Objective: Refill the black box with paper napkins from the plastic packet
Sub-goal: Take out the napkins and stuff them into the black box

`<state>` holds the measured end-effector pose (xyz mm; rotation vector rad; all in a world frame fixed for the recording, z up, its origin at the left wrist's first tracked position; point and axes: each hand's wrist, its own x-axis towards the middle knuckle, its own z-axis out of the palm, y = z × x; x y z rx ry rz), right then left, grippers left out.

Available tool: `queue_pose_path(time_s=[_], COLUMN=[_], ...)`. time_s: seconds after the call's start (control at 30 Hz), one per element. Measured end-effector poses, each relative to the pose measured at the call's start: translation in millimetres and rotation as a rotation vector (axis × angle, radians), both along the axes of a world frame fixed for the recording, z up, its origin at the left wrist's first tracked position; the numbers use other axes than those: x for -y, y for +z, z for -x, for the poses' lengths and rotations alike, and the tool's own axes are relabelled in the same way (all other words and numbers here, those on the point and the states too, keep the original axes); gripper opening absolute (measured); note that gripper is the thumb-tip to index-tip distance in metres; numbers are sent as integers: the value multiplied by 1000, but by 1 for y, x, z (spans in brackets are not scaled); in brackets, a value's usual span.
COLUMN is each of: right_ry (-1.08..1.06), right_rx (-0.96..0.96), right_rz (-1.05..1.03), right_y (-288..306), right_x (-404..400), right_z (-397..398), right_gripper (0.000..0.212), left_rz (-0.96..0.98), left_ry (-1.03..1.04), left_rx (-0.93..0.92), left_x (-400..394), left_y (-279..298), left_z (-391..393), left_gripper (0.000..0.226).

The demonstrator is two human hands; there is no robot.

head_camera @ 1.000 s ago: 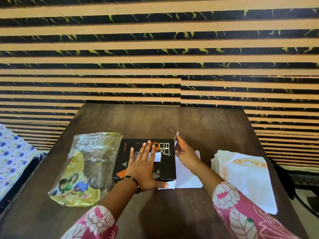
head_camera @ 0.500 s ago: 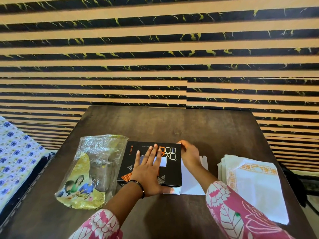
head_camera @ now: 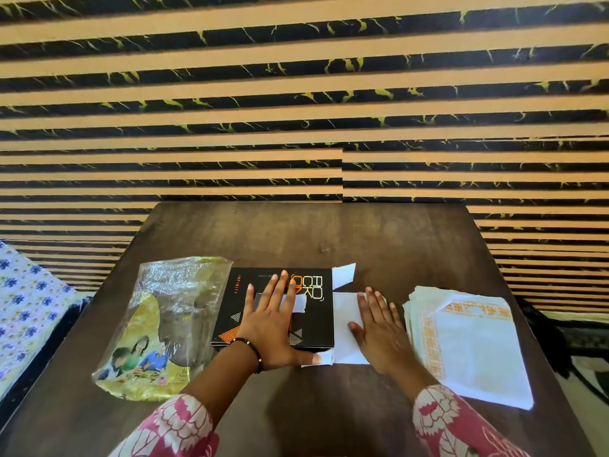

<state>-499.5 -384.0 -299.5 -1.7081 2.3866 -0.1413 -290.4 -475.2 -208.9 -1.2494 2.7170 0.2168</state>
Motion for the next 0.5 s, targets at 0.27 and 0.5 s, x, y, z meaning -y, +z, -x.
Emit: queue_pose_path(time_s=[0.27,0.5], right_ry=[-66,-220], right_rx=[342,148], right_rz=[-53,189], right_y=[49,85], right_x=[2,-76], right_z=[-5,26], right_gripper=[59,77], left_rz=[2,22], left_ry=[-14,-16], left_rx=[-20,-30], left_x=[-3,-2], left_y=[5,2], left_z=[-3,-2], left_gripper=[133,137])
